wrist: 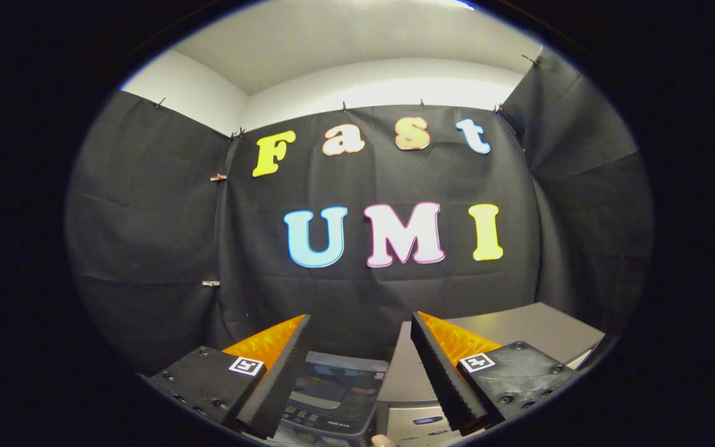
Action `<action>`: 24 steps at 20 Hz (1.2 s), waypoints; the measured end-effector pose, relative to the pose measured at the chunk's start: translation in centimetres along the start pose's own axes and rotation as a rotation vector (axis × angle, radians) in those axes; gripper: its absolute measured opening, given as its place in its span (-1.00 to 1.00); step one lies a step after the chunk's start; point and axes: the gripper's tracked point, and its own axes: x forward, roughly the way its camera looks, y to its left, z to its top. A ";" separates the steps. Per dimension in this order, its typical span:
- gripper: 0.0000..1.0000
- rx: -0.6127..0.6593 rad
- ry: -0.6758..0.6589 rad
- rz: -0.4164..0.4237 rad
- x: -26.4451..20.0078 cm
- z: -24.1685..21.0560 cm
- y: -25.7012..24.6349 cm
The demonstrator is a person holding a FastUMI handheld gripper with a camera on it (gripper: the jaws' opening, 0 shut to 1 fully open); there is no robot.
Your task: Put the clothes into the washing machine and then close the washing machine lid.
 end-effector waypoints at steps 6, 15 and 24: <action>0.97 0.000 -0.085 -0.026 -4.9 2.9 -4.4; 0.97 -0.064 -0.092 -0.038 -9.0 2.3 -7.8; 0.97 -0.075 -0.139 -0.006 -10.4 2.3 -7.0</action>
